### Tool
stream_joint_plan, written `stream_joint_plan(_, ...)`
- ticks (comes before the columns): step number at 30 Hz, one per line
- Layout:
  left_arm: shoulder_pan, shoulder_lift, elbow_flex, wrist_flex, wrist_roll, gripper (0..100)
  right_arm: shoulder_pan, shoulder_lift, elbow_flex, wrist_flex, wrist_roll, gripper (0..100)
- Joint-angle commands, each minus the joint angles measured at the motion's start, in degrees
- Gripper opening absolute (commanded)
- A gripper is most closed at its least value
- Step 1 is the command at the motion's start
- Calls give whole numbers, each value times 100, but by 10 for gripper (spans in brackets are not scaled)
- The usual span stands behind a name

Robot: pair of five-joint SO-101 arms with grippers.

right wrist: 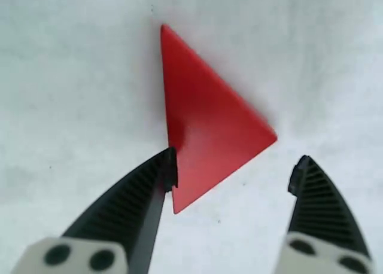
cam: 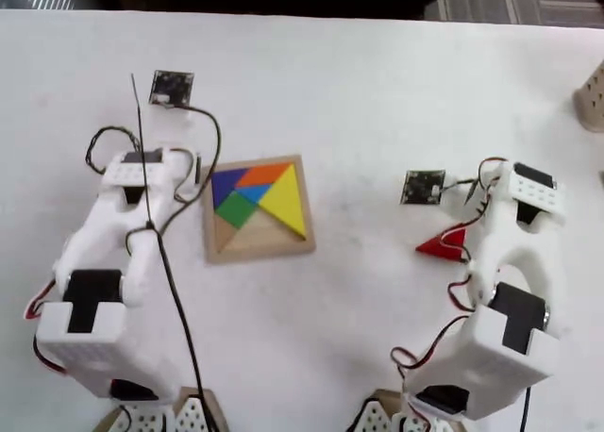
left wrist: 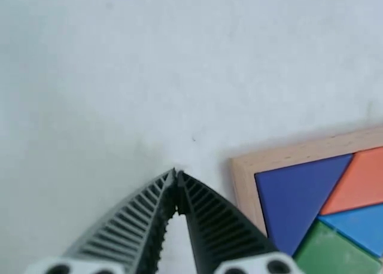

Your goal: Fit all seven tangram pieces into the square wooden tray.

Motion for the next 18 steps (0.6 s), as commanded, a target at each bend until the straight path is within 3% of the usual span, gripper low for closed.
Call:
stream_joint_plan(1, 75, -22, -290, -105, -53, 24, 110, -4, -132, 31, 158, 293)
stream_joint_plan(18, 75, -22, -290, -105, -53, 24, -189, 242, -185, 66, 492, 294)
